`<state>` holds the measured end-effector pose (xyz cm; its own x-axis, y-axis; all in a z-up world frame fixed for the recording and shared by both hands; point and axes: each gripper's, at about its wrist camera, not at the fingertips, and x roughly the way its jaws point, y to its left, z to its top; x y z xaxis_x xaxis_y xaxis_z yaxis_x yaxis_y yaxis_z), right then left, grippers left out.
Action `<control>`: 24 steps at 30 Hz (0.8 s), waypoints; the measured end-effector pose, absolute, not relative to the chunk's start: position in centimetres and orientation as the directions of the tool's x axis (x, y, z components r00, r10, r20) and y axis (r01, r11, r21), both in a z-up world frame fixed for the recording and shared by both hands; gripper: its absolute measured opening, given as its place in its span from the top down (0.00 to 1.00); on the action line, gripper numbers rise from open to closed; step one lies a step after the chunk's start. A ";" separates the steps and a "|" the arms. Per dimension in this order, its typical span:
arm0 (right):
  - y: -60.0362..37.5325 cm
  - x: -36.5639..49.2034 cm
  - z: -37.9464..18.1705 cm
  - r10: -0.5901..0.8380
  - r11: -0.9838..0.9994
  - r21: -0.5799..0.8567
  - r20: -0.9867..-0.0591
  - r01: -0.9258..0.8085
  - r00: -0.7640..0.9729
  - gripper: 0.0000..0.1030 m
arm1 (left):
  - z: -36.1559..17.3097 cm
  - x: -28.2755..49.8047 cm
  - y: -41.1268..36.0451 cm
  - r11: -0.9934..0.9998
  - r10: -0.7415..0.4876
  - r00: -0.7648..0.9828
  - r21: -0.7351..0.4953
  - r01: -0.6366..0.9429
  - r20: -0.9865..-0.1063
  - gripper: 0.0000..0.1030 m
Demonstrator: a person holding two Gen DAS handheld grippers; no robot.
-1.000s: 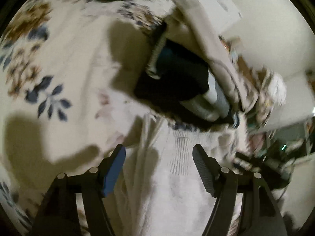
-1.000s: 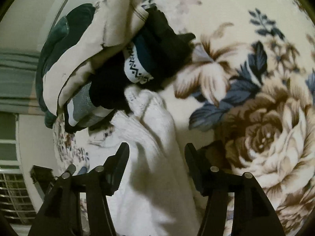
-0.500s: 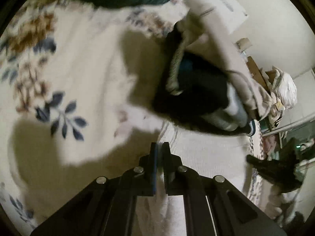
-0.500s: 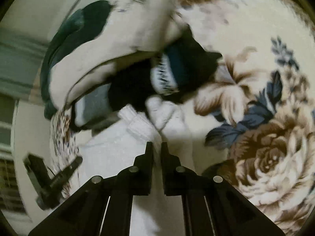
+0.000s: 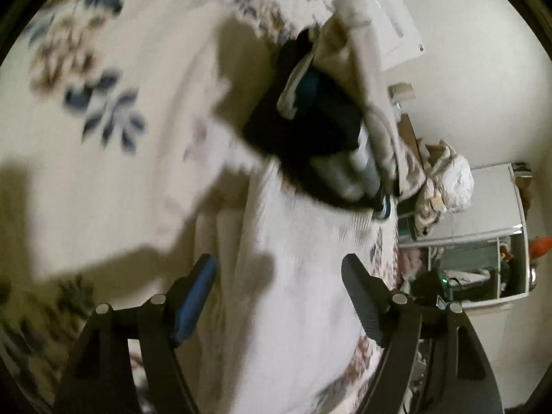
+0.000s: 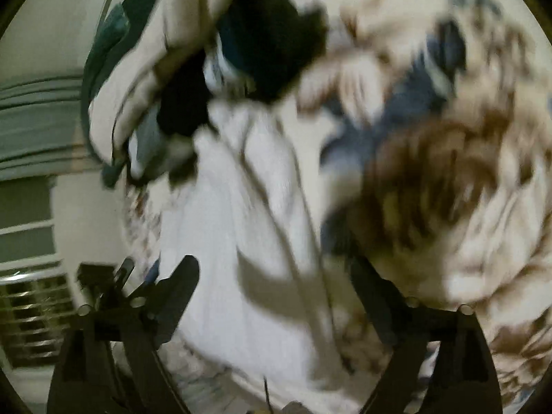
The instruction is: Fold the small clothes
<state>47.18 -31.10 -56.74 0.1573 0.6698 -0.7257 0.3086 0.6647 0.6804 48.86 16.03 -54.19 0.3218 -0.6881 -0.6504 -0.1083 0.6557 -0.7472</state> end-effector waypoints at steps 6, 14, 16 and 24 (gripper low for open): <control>-27.7 45.0 -63.4 0.803 0.540 0.776 -0.591 0.326 0.076 0.02 | -59.6 48.0 14.6 0.651 -0.703 0.233 -0.740 -0.169 -0.672 0.28; -24.7 47.0 -65.9 0.850 0.490 0.813 -0.526 0.315 0.035 0.00 | -60.6 48.7 14.4 0.565 -0.761 0.268 -0.806 -0.175 -0.591 0.30; -24.2 47.3 -65.7 0.849 0.498 0.813 -0.529 0.304 0.024 0.05 | -59.9 48.7 13.9 0.563 -0.765 0.271 -0.811 -0.160 -0.585 0.66; -22.2 45.5 -62.1 0.787 0.575 0.775 -0.611 0.262 0.080 0.62 | -53.7 47.2 12.5 0.595 -0.738 0.324 -0.797 -0.098 -0.591 0.73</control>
